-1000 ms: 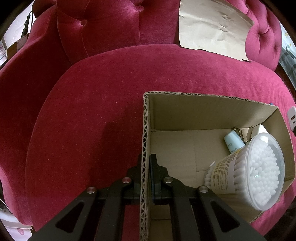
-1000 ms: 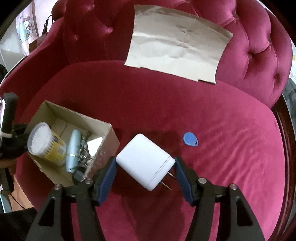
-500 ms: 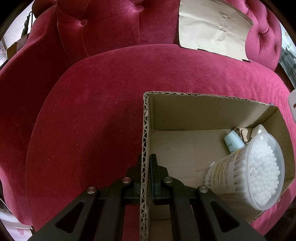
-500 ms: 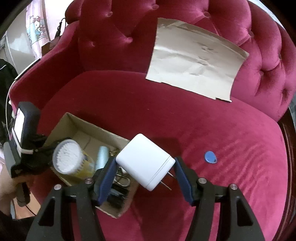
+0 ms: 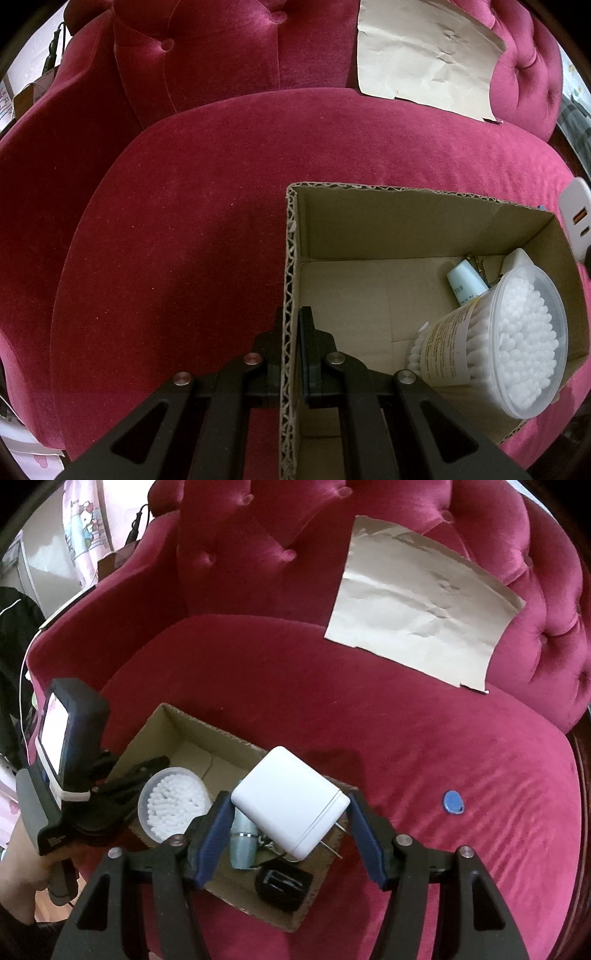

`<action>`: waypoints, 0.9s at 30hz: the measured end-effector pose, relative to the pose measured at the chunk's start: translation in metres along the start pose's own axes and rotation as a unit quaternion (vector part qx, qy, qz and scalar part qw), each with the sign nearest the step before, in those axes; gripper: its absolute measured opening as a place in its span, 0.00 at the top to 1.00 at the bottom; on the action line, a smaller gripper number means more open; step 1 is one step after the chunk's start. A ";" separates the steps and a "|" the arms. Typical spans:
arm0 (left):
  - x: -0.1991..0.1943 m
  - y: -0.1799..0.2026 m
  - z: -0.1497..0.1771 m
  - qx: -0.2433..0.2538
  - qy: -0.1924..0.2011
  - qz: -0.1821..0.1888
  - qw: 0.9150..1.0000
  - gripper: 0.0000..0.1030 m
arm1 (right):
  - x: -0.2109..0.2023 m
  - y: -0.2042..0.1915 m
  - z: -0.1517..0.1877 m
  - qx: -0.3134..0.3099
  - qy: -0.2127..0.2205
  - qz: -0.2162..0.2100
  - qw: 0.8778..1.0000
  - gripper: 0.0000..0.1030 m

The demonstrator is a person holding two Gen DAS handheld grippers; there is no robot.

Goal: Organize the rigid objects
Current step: 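Carry the white plug charger into the box and release it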

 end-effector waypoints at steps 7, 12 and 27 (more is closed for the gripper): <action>0.000 0.000 0.000 0.002 0.000 -0.001 1.000 0.95 | 0.010 -0.018 0.002 -0.006 -0.012 -0.005 1.000 0.35; 0.000 0.000 -0.001 0.002 0.000 0.000 1.000 0.95 | 0.013 -0.026 0.003 -0.007 -0.014 0.000 1.000 0.35; 0.000 0.000 0.000 0.002 0.000 0.000 1.000 0.95 | 0.019 -0.028 0.006 -0.006 -0.006 0.008 1.000 0.16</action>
Point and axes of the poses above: each gripper's, at about its wrist camera, not at the fingertips, and x roughly the way its jaws point, y to its right, z to its underside, the point moved 5 cm from there along x, roughly the way its jaws point, and after that the axes turned 3 degrees about y, right-handed, at the moved point
